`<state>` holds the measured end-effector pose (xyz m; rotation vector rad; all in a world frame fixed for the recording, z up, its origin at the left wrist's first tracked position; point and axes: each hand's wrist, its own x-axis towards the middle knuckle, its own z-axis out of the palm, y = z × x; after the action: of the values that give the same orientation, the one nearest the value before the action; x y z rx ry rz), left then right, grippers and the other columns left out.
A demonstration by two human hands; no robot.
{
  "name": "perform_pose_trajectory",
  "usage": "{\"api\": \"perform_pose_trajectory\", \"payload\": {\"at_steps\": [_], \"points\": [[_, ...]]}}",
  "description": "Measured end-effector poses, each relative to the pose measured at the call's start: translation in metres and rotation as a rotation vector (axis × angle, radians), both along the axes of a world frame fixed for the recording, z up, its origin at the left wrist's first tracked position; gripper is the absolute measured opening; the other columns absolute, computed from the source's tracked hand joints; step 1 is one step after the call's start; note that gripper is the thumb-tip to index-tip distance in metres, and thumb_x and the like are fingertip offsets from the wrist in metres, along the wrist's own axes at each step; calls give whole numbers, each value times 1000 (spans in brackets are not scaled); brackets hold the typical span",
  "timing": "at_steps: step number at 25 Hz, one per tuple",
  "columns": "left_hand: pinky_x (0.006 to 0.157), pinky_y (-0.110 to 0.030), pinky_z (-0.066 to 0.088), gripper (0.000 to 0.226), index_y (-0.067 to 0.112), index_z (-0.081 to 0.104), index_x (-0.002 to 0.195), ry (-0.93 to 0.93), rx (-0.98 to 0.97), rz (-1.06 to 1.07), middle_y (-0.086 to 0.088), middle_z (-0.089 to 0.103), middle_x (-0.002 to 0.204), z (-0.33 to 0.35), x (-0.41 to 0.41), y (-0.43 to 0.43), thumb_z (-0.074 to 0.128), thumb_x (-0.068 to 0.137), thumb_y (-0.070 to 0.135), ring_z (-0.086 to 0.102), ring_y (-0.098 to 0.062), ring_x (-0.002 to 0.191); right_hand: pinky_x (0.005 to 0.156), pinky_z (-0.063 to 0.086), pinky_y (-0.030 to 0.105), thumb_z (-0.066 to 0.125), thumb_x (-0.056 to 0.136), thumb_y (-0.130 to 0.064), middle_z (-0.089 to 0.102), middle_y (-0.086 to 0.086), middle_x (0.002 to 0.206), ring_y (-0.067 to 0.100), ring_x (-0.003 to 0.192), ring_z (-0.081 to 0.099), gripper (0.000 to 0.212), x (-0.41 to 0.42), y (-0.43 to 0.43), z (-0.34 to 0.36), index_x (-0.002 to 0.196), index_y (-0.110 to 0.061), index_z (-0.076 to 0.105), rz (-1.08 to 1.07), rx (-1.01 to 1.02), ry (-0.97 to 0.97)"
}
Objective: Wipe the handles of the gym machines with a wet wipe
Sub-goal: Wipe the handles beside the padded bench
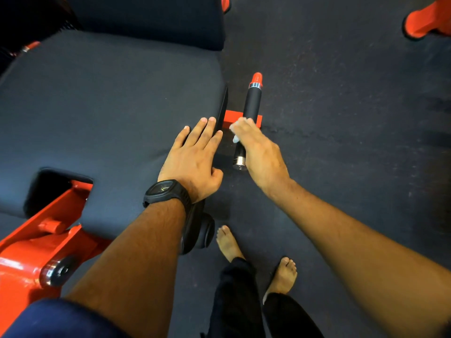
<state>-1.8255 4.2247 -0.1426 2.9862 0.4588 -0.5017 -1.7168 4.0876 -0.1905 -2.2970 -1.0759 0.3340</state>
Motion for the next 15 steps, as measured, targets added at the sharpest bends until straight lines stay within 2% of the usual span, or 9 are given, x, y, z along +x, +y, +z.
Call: {"api": "perform_pose_trajectory", "payload": {"at_steps": [1, 2, 4, 6, 9, 10, 12, 13, 15], "points": [[126, -42, 2, 81, 17, 23, 158, 0, 4, 2, -5, 3, 168, 0, 0, 0, 47, 83, 37, -1, -18, 155, 105, 47, 35, 44, 96, 0, 55, -3, 144, 13, 139, 44, 46, 5, -4, -4, 138, -15, 55, 142, -26, -75], [126, -42, 3, 81, 16, 24, 158, -2, 12, 2, -5, 4, 168, -1, -1, 0, 47, 82, 37, 0, -18, 155, 108, 45, 43, 43, 94, 1, 48, 5, 151, 21, 145, 35, 50, 14, -7, -7, 141, -11, 54, 251, -67, -109], [126, -42, 4, 81, 16, 26, 157, -8, 24, -4, -6, 6, 168, -1, -1, -1, 44, 81, 37, 2, -19, 155, 108, 44, 49, 41, 93, 0, 45, 8, 153, 24, 149, 28, 52, 34, -5, -11, 142, -10, 53, 274, -162, -99], [126, -42, 4, 81, 16, 28, 157, -10, 22, -7, -7, 7, 168, -1, -2, -1, 43, 80, 37, 3, -20, 155, 105, 47, 47, 37, 94, -6, 55, 8, 144, 27, 144, 38, 47, 39, -2, -9, 134, -9, 61, 178, -108, -81], [126, -42, 4, 79, 16, 30, 156, -12, 18, -8, -7, 8, 168, 1, -1, -2, 47, 82, 35, 3, -20, 155, 86, 47, 37, 53, 92, -9, 67, 0, 126, 26, 115, 54, 30, 18, 0, -11, 115, -13, 73, 48, -17, -300], [126, -42, 4, 78, 16, 30, 156, -10, 17, -9, -7, 8, 168, 1, -1, -2, 47, 82, 35, 3, -20, 155, 84, 46, 35, 55, 90, -8, 68, 0, 123, 25, 105, 53, 29, 14, 3, -9, 110, -14, 74, -53, 0, -254], [126, -43, 4, 78, 16, 29, 156, -8, 15, -13, -7, 6, 168, 1, 0, 0, 47, 83, 35, 2, -20, 155, 87, 44, 27, 60, 90, -13, 67, 1, 120, 24, 100, 57, 25, 8, 10, 4, 109, -15, 75, -266, 4, -12], [126, -43, 4, 78, 16, 28, 156, -6, 13, -11, -6, 6, 168, 1, 0, 0, 47, 84, 36, 1, -19, 155, 86, 42, 23, 62, 92, -18, 66, 1, 118, 22, 100, 60, 22, 4, 12, 9, 110, -16, 74, -315, -2, 86], [126, -43, 4, 78, 16, 29, 156, -8, 4, -12, -6, 6, 168, 1, 1, 1, 47, 83, 36, 1, -20, 155, 80, 43, 24, 60, 97, -26, 64, 2, 113, 20, 94, 63, 20, 1, 15, 13, 109, -16, 73, -336, -10, 127]]}}
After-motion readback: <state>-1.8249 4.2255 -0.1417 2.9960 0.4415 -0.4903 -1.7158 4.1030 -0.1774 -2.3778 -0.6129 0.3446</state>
